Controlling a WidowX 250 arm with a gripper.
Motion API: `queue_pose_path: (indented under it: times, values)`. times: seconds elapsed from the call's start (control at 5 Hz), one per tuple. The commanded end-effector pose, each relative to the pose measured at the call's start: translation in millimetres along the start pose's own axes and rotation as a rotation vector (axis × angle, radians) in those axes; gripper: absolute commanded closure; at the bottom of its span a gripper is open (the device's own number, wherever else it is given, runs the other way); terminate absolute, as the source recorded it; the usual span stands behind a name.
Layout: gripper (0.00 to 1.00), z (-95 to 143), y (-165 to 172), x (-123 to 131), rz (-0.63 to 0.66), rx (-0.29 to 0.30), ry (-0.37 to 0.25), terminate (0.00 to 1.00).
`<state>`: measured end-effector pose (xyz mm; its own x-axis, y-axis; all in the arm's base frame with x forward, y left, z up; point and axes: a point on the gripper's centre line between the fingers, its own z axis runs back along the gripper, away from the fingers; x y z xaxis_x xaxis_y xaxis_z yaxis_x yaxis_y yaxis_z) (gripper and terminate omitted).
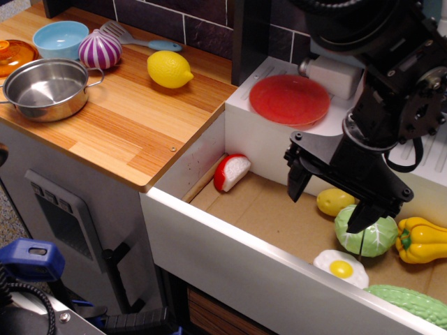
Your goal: Put lemon on plate
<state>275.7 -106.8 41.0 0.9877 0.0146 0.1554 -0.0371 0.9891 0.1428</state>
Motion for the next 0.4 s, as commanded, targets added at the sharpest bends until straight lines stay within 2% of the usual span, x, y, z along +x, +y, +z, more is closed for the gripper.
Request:
queue_pose_path:
  times: [0.0,0.2]
  values:
    - [0.0,0,0,0,0.0,0.0,0.0,0.0]
    - [0.0,8,37,3,-0.181,0.058,-0.04,0.0]
